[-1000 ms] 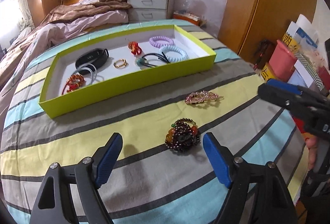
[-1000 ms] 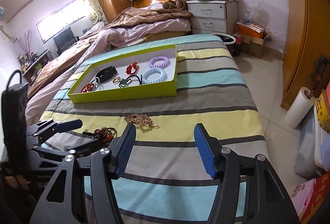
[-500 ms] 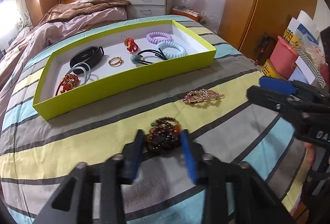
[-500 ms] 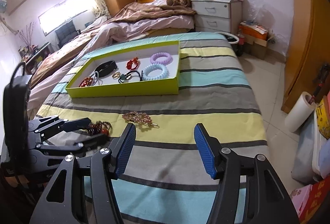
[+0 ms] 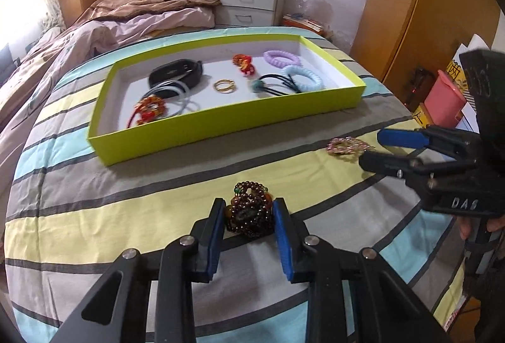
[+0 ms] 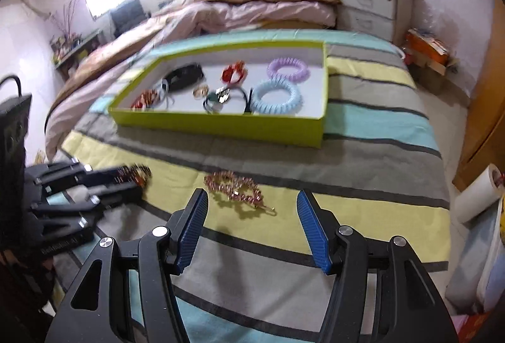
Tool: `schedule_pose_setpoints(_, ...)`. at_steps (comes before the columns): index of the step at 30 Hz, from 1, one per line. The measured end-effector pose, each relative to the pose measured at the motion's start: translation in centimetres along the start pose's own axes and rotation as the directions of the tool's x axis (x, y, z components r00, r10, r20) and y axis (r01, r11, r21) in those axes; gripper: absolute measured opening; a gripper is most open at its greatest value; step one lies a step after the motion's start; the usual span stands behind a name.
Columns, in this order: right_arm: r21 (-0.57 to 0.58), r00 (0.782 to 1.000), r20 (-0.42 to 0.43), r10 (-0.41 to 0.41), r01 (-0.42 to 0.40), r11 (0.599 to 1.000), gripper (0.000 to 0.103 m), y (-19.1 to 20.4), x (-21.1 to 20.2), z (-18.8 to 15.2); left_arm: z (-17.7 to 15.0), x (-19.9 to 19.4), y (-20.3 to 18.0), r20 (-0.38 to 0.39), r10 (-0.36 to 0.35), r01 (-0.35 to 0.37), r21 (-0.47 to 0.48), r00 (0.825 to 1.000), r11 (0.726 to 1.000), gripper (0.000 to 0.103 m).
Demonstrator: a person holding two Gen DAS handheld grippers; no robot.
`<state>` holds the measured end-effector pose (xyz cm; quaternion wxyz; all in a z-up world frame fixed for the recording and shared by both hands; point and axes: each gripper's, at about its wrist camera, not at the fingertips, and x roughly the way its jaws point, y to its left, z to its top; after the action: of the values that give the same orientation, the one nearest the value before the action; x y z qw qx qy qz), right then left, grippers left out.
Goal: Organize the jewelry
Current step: 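Grasp the pink rhinestone hair clip with the right tool while the left tool holds the bracelet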
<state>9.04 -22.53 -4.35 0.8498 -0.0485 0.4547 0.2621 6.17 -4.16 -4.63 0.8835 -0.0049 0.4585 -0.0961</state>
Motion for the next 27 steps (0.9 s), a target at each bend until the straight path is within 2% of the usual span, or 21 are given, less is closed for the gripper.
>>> schedule_pose_setpoints(3,-0.057,1.000,-0.019,-0.025,0.024,0.998,0.059,1.2,0.4,-0.4,-0.1,-0.3,1.0,0.002,0.010,-0.010,-0.016,1.000,1.000,0.031)
schedule_pose_setpoints(8,-0.111,0.999,-0.038,0.023,-0.027,0.993,0.059,3.1,0.3,-1.2,-0.1,-0.5,1.9,0.005,-0.007,0.007,-0.042,1.000,0.999,0.031)
schedule_pose_setpoints(13,-0.107,0.994,-0.053,0.098,-0.103,0.989,0.059,4.0,0.0,-1.3,-0.2,-0.5,2.0,0.005,-0.011,0.011,-0.043,1.000,0.999,0.031)
schedule_pose_setpoints(18,-0.074,0.999,0.029,0.028,-0.026,0.997,0.059,3.5,-0.4,-0.3,-0.1,-0.5,2.3,0.008,-0.023,0.023,-0.064,1.000,0.998,0.031)
schedule_pose_setpoints(27,-0.162,0.999,0.005,-0.035,0.035,0.986,0.059,4.6,2.3,0.9,0.0,-0.4,2.2,0.007,-0.030,0.030,-0.066,1.000,0.997,0.031)
